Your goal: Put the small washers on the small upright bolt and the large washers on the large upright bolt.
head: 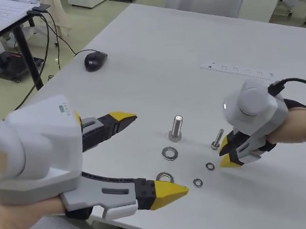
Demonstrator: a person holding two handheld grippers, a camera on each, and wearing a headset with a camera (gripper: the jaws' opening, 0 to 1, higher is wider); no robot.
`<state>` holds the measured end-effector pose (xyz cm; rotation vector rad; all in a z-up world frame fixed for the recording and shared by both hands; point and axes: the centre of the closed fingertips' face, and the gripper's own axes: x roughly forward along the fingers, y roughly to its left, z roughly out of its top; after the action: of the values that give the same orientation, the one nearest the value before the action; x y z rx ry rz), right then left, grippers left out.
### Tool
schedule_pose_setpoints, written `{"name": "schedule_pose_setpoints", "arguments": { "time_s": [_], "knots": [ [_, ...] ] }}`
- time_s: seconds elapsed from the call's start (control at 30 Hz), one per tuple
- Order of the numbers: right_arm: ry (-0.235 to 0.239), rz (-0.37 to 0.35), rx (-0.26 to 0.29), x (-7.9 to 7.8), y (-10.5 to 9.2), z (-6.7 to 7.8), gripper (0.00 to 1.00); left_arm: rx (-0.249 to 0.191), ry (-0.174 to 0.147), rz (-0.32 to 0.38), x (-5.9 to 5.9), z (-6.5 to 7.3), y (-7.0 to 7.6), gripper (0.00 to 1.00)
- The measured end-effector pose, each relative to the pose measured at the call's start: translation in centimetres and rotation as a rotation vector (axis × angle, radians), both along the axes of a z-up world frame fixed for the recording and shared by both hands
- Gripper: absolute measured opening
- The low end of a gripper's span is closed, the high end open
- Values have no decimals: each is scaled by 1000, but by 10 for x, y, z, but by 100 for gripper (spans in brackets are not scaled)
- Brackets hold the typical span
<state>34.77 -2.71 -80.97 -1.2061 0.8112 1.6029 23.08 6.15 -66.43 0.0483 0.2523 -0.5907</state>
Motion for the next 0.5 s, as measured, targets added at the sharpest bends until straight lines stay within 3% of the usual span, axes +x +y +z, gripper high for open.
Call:
{"name": "schedule_pose_setpoints", "arguments": {
  "time_s": [0.5],
  "knots": [
    [21, 21, -33, -5, 10, -14, 20, 5, 6, 20, -2, -2, 9, 86]
  ]
}}
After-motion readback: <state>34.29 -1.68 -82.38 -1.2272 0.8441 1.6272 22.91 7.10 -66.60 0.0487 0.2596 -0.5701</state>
